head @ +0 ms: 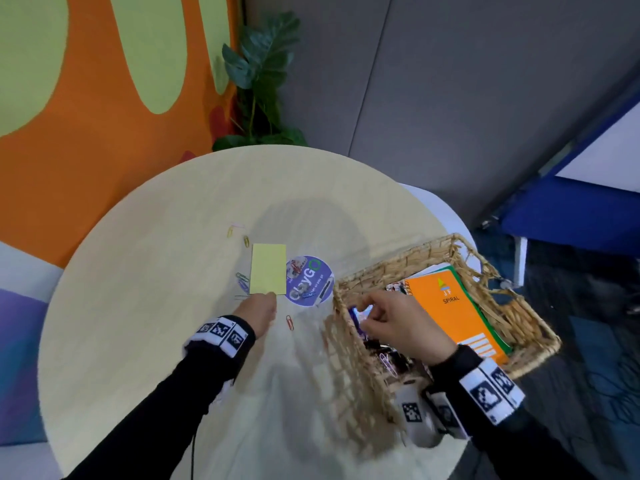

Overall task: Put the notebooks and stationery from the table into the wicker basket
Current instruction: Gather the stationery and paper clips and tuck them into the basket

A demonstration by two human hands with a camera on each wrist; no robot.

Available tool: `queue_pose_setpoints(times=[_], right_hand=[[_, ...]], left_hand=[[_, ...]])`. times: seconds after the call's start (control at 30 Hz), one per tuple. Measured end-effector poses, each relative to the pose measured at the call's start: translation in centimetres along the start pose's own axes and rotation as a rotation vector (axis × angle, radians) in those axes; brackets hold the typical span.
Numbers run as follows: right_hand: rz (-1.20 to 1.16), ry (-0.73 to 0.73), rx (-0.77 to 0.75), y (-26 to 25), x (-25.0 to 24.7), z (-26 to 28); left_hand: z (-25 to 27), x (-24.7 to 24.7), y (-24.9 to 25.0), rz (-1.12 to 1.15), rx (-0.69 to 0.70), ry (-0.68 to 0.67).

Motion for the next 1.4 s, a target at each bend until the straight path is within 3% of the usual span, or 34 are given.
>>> queue_pose_setpoints(times=[0.23, 0.43, 0.73, 1.0, 1.17, 1.4], right_hand=[[0.598, -0.448, 0.135, 5.5, 4.6, -3.1], [0.757, -0.528, 0.106, 4.3, 6.4, -3.8], [0.702, -0.493, 0.161, 4.1, 5.3, -3.6], [0.348, -0.102, 0.278, 7.2, -2.0, -0.4], [0.194, 0.012, 0.279, 8.9, -3.2, 2.0], [0.148, 0.020, 0.279, 10.5, -2.9, 3.5]], left_hand=[[3.8, -5.7, 3.3, 0.114, 0.032, 0.141], [8.2, -8.9, 9.0, 0.174, 0.168, 0.159], [8.3, -6.2, 16.0, 0.100, 0.216, 0.027], [4.5, -2.2, 23.2, -0.296, 0.265, -0.182], [1.0, 1.8, 24.9, -0.412, 0.238, -0.396], [0.3, 2.9, 24.6, -0.416, 0.251, -0.272]])
Point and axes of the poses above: each hand's wrist, its own z-axis away from the middle knuckle, its own x-axis out of the palm, y = z × x, the point moved 5 cm from there along -z, towards the middle knuckle
